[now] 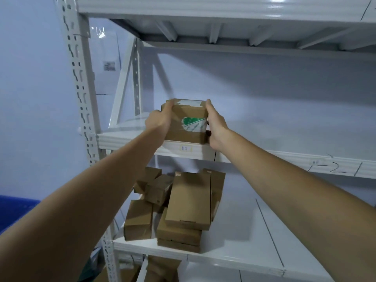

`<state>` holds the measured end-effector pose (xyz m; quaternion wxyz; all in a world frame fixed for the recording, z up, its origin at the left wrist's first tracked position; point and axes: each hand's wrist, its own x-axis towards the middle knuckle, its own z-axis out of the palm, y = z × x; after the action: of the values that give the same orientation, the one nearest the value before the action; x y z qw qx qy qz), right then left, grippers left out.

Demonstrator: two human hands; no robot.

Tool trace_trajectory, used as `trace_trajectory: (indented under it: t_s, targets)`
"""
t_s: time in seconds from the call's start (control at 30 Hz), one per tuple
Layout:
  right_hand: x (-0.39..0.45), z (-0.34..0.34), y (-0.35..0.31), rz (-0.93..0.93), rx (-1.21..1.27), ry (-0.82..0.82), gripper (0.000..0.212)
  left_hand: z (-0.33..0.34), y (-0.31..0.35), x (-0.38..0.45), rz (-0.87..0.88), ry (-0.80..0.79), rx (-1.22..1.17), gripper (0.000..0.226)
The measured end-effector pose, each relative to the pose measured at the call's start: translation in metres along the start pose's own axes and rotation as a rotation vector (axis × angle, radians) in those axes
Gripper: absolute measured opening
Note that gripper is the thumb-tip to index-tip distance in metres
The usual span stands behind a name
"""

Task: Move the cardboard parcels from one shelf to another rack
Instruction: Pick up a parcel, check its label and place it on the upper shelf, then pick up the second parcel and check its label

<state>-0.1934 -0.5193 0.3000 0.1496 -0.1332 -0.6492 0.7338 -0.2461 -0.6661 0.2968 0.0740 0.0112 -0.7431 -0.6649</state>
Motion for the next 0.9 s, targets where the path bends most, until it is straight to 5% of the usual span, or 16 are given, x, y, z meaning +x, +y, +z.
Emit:
trace_trajectory:
  t_s: [0.13,0.2,0.37,0.5,0.63,0.9]
  targets:
    - [-0.010,-0.024,-0.002,-0.030,0.062,0.083,0.036,0.008,-0.004,-0.033,0.484,0.424,0.243,0.054]
    - [-0.013,-0.045,-0.001,-0.096,0.074,0.144,0.022,0.017,-0.002,-0.057,0.672,0.447,0.374,0.036]
    - [-0.044,-0.122,0.001,-0.252,0.187,0.123,0.035,0.073,0.007,-0.126,0.815,0.152,0.561,0.028]
    - [-0.086,-0.230,0.005,-0.321,-0.111,0.016,0.022,0.145,0.002,-0.185,0.732,-0.182,0.637,0.035]
    - [-0.129,-0.375,0.023,-0.283,-0.490,-0.039,0.017,0.232,-0.021,-0.260,0.670,-0.345,0.611,0.029]
    - [-0.165,-0.604,0.066,-0.127,-0.781,0.123,0.036,0.434,-0.069,-0.386,0.623,-0.614,0.604,0.030]
